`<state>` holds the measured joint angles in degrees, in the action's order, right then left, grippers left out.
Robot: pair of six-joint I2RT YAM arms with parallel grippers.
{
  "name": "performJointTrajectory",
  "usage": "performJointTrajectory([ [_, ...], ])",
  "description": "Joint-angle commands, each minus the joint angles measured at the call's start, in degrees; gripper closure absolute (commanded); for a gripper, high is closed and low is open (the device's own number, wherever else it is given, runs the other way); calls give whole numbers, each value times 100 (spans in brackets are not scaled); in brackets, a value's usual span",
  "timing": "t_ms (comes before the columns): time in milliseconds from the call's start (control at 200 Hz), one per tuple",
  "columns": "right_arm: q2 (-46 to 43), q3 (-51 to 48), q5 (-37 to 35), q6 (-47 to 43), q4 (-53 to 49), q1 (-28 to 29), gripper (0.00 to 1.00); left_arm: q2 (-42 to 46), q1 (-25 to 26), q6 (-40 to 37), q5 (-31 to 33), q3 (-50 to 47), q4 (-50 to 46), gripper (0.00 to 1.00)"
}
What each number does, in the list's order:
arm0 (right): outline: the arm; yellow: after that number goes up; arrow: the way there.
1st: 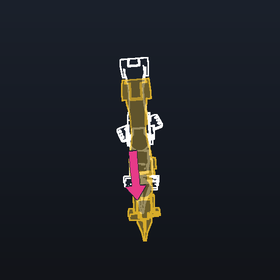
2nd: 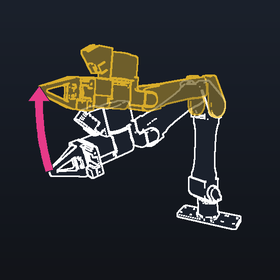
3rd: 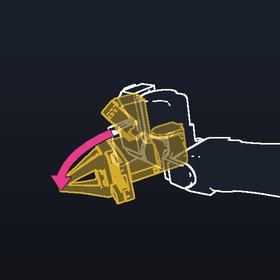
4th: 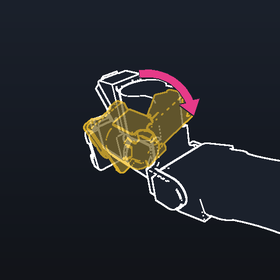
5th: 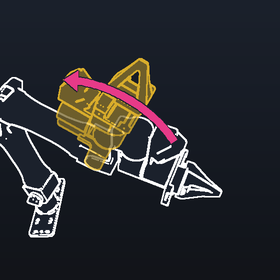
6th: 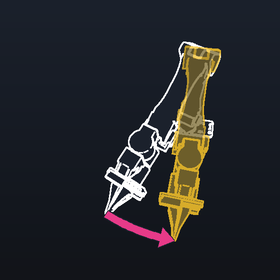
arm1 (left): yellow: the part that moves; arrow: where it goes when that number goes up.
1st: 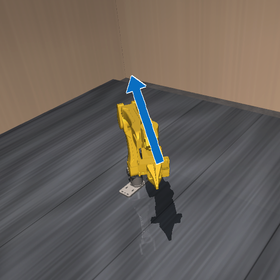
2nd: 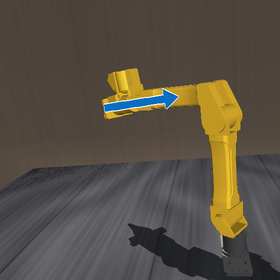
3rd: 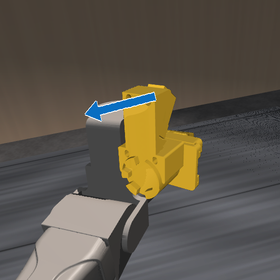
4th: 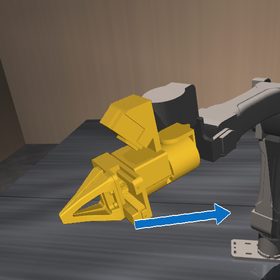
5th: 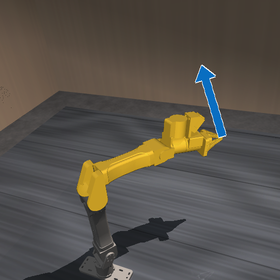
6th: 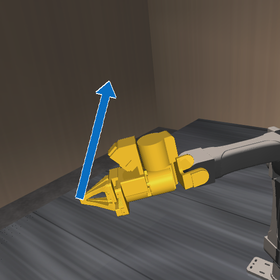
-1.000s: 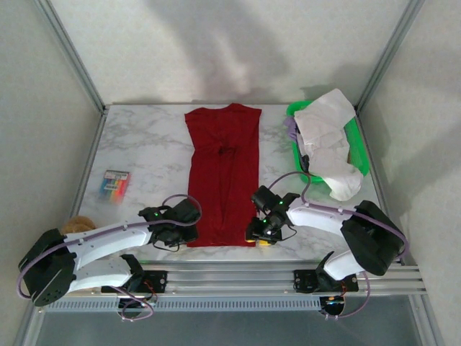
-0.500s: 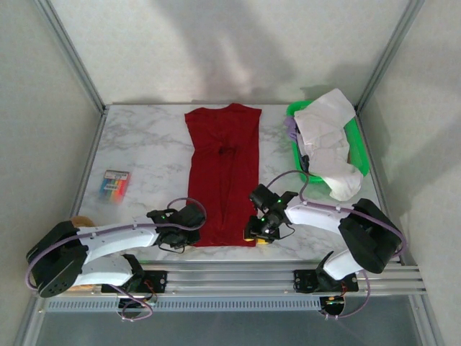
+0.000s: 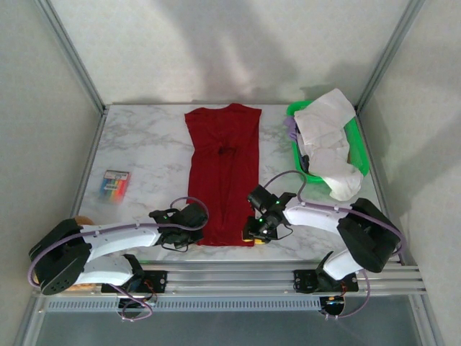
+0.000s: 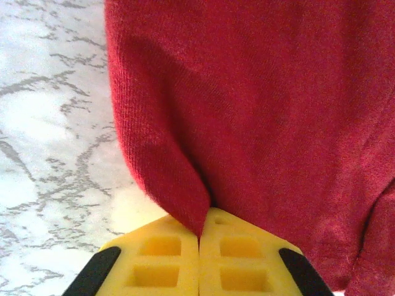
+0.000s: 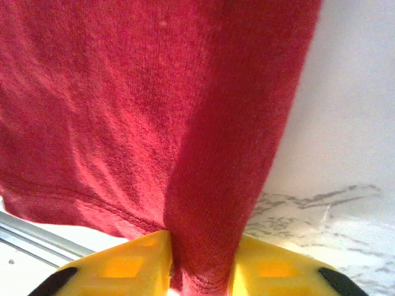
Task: Fold and stack the t-shirts
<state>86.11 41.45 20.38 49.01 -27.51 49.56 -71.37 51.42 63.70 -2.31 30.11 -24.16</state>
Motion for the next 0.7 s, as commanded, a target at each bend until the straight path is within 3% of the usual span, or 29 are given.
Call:
performJointTrajectory([
  [0,4,194,-244,-84,-206,62,84,17,108,154,-6,91,-144,100],
  [150,-469,27,-619,14,-720,57,100,-83,441,347,36,532,-559,100],
  [461,-1605,-309,-626,278,-1699,62,100,-169,1165,957,-161,994,-611,100],
  [696,-2188,-586,-755,521,-1838,56,100,-534,1545,1027,-11,1454,-1458,100],
])
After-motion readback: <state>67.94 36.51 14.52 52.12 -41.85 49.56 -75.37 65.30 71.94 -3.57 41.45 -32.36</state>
